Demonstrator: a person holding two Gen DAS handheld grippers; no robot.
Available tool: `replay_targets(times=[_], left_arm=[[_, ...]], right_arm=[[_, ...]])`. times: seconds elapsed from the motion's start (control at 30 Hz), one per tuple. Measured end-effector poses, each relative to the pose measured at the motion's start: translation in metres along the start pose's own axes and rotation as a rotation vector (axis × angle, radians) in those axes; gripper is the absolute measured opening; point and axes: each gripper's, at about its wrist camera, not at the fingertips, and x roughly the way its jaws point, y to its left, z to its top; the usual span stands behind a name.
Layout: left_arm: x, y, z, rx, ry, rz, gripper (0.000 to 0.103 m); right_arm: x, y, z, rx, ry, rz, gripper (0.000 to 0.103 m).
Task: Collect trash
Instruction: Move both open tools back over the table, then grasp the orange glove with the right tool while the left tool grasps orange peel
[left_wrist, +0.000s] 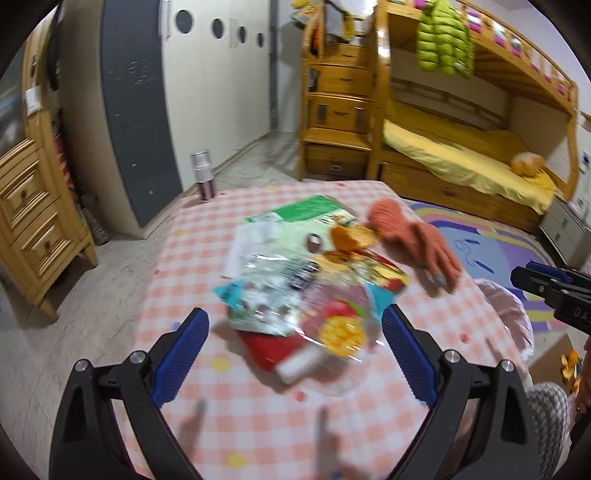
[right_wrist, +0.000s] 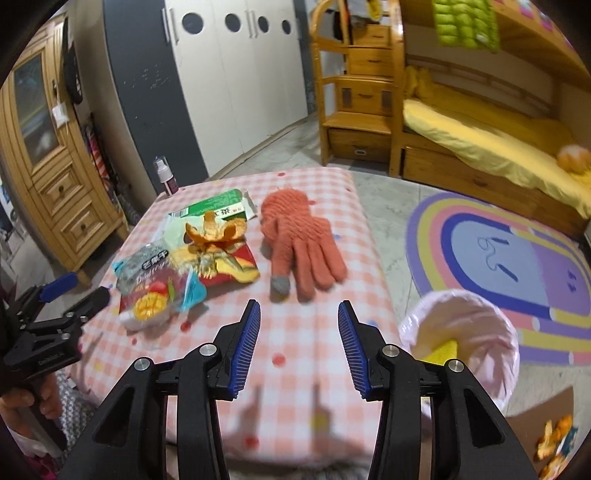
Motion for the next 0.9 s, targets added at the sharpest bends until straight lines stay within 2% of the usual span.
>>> replay_targets(times=[0.03, 0.37, 0.47, 0.6, 0.67, 0.7, 0.73, 0.9], left_arm=[[0.001, 0.003, 0.001, -0.008, -0.002, 0.006, 0.096], [0.039, 0.025, 0.021, -0.043, 0.034, 0.046, 0.096], [0.049, 0.029, 0.028, -0.05, 0.04, 0.053, 0.096], [0.056, 0.03, 0.034, -0.048, 0.041, 0.062, 0.096], [0.06, 0.03, 0.035, -0.05, 0.047, 0.06, 0.096], [0.06, 0.029, 0.035, -0.049, 0.048, 0.055, 0.096], [0.06, 0.027, 0.035, -0.042, 0.047, 0.05, 0.096], [0.057, 0.012, 0.034, 0.01, 0.036, 0.02, 0.096]], right_arm=[[0.008, 0.002, 0.005, -0.009, 0.003, 0.001, 0.048], [0.083, 0.009, 0.041, -0.055, 0.055, 0.0, 0.048], [0.104, 0.009, 0.056, -0.044, 0.049, -0.016, 0.061], [0.128, 0.004, 0.068, 0.0, 0.064, -0.018, 0.062], [0.14, 0.0, 0.072, 0.021, 0.081, -0.022, 0.05], [0.147, -0.002, 0.071, 0.031, 0.101, -0.025, 0.029], [0.151, -0.004, 0.069, 0.04, 0.119, -0.021, 0.022], [0.129, 0.002, 0.055, 0.001, 0.106, -0.017, 0.012]])
